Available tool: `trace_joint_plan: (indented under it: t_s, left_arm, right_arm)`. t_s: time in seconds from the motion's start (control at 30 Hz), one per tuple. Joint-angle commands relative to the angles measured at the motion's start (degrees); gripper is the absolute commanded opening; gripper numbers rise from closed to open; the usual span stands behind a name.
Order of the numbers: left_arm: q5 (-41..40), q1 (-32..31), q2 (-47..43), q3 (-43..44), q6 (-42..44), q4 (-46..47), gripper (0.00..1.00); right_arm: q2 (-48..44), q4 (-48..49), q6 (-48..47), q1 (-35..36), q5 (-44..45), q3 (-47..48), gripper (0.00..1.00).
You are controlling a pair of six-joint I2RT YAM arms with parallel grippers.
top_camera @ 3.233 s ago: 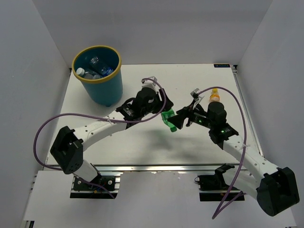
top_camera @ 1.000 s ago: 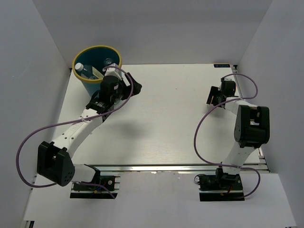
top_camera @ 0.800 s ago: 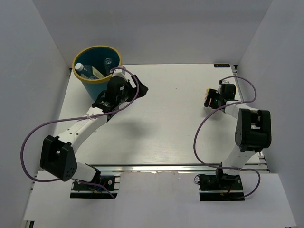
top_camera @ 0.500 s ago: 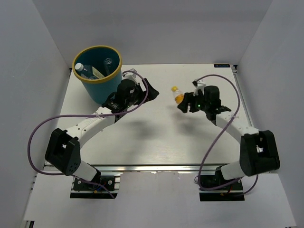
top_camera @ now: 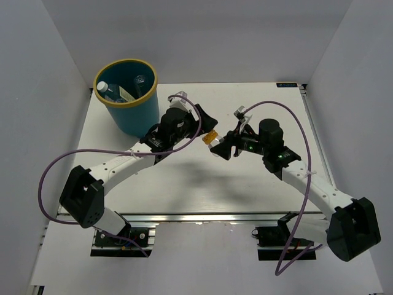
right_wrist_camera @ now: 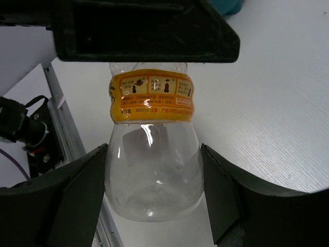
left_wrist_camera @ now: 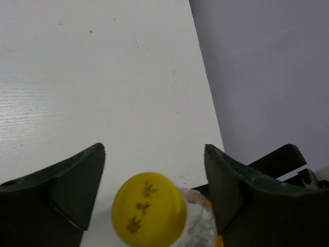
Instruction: Put the plastic bottles in the bin
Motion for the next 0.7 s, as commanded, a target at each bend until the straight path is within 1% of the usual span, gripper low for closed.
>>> trace_joint_plan:
  t_s: [0.0,0.03,0.07,0.1,0.13,0.17,0.2,0.23,0.27,0.3,0.37,0.4,0.43,0.53,0.6,0.63,0.67]
  left_arm:
    - [-1.3,-0.6,-0.8,0.8,0.3,-0.3,0.81]
    - [-1.3,-0.7,-1.0,0.7,0.3,-0.3,0.75]
    - [-1.5,-0.8,-1.3,0.7,0.4,-0.5,0.62]
    - [-2.0,-0.8,-1.5,0.8,0.3,-1.2,0.54]
    - [-2.5,-0.8,-2.1,0.7,0.3,-1.6,0.47]
    - [-2.4,-0.8,-2.5,0.6,0.3,-1.4,0.35]
    - [-2.4,-0.8,-2.7,0.4,0.3,-1.4,0.27]
    - [-2.4,-0.8,-3.1,0.4,0.2,-1.4,0.21]
    - [-3.0,-0.8,-3.7,0.4,0.3,-1.5,0.15]
    - [-4.1,-0.8,-4.0,0.6,0.5,-2.2,0.06]
    - [-6.6,-0.8,-4.4,2.8,1.3,-5.9,0.01]
    - [-9.1,-0.8,-4.6,3.8,2.1,-7.4,0.0]
    - [-10.9,-0.8,-4.6,6.3,2.5,-10.7,0.0]
    - [-15.9,-0.8,-4.8,10.3,4.8,-14.2,0.0]
    - [-19.0,-0.8,-5.4,15.3,7.3,-17.8,0.0]
    - [-22.3,-0.6,-5.6,17.3,8.1,-20.2,0.0]
    - [-23.9,-0.4,-5.7,21.5,9.1,-21.4,0.0]
  right_arm:
    - [-2.2,4.6,2.0,0.7,-3.0,-1.0,0.5]
    - [-2.5,4.6,1.8,0.8,-3.0,-0.9,0.51]
    - [-2.9,4.4,1.7,0.8,-2.5,-1.1,0.52]
    - [-3.3,4.1,1.5,0.9,-2.0,-1.2,0.56]
    - [-3.7,3.8,1.3,0.9,-1.2,-1.3,0.67]
    - [-3.9,3.6,1.1,1.0,-0.6,-1.5,0.71]
    - [-4.4,3.1,1.2,0.9,0.3,-1.4,0.75]
    - [-4.7,2.2,1.1,0.9,1.8,-1.4,0.89]
    - [-5.0,1.5,1.0,0.9,2.4,-1.2,0.89]
    - [-5.2,0.8,0.8,0.9,2.7,-0.9,0.89]
    - [-5.5,-0.9,0.4,0.9,3.2,-0.6,0.89]
    - [-5.7,-1.4,0.3,1.0,3.2,-0.5,0.89]
    - [-5.9,-1.8,0.2,0.9,3.4,-0.4,0.89]
    - [-6.6,-2.9,-0.3,0.9,4.3,-0.3,0.89]
    - [-7.3,-4.1,-0.7,0.9,5.4,-0.2,0.9]
    - [-7.5,-4.5,-1.0,0.9,6.5,-0.3,0.89]
    - [-7.8,-4.8,-1.2,0.9,7.1,-0.4,0.89]
